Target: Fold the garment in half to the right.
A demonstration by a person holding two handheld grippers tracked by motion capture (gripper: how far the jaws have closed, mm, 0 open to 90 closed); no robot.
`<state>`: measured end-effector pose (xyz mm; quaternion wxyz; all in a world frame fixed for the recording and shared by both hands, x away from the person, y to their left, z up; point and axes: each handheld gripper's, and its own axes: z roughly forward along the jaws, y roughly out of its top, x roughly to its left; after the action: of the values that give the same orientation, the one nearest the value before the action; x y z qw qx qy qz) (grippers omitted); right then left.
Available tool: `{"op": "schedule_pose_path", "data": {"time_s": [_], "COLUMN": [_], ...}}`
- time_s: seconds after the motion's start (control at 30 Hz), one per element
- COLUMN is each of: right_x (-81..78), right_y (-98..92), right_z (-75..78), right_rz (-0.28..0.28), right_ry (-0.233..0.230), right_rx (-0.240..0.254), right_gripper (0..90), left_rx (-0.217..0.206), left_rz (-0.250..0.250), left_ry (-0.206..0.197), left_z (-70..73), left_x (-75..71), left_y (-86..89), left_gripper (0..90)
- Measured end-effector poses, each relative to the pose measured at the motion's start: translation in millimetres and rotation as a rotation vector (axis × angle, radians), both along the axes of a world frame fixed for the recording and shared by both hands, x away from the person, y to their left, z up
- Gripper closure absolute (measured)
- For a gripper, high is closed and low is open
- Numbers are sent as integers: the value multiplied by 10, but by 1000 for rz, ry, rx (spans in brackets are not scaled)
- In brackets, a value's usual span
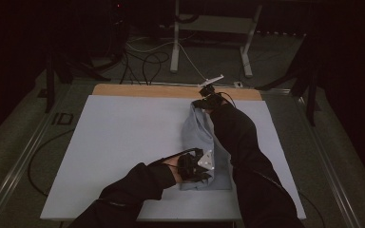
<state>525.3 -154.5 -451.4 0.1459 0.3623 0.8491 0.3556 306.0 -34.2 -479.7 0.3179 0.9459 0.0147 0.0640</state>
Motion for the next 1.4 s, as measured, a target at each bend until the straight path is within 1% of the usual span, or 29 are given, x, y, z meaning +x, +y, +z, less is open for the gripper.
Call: {"op": "schedule_pose_path", "data": {"time_s": [0.17,0.23,0.33,0.43,0.5,0.57,0.67,0.77,0.8,0.87,0.93,0.97,1.0,1.03,1.1,1.13,1.17,1.2,1.23,1.3,1.37,1.4], "right_x": [30,43,56,68,69,71,74,73,66,56,46,43,38,31,9,0,-14,-14,-25,-46,-71,-78], "right_y": [-44,-66,-85,-111,-122,-146,-178,-265,-281,-321,-368,-397,-425,-454,-514,-541,-582,-582,-597,-634,-665,-680], "right_z": [-63,-89,-115,-136,-153,-167,-182,-183,-181,-170,-155,-146,-137,-122,-92,-80,-59,-59,-48,-26,-2,8], "right_rz": [2,1,4,9,10,9,7,-14,-19,-26,-42,-51,-60,-70,-59,-59,-77,-77,-80,-75,-76,-78], "right_ry": [9,19,24,21,21,22,26,32,29,21,27,22,23,25,27,32,29,29,28,28,20,18], "right_rx": [1,14,17,30,22,22,25,37,31,34,36,35,42,53,85,97,102,102,108,127,133,132], "right_gripper": [873,873,872,870,868,863,855,768,719,574,448,384,330,292,160,137,131,131,120,104,100,100], "left_rx": [8,7,13,12,17,16,23,25,24,30,27,24,20,5,-7,-9,-11,-12,-17,-23,-24,-30], "left_rz": [2,4,3,7,6,13,11,16,13,10,16,14,7,3,0,-5,-13,-20,-22,-31,-45,-45], "left_ry": [10,13,15,20,22,32,32,43,45,47,53,51,53,67,69,66,66,61,63,64,66,67], "left_z": [-77,-103,-135,-164,-183,-198,-204,-215,-218,-225,-219,-212,-200,-187,-166,-157,-147,-143,-138,-124,-110,-103], "left_x": [34,45,59,74,81,90,94,94,90,84,82,78,80,82,66,55,45,35,28,12,2,0], "left_y": [-56,-75,-112,-142,-163,-186,-221,-255,-267,-286,-294,-297,-298,-299,-318,-332,-346,-359,-371,-381,-386,-386], "left_gripper": [858,857,857,857,856,856,855,853,851,848,840,835,826,801,769,749,721,721,702,657,589,569]}}
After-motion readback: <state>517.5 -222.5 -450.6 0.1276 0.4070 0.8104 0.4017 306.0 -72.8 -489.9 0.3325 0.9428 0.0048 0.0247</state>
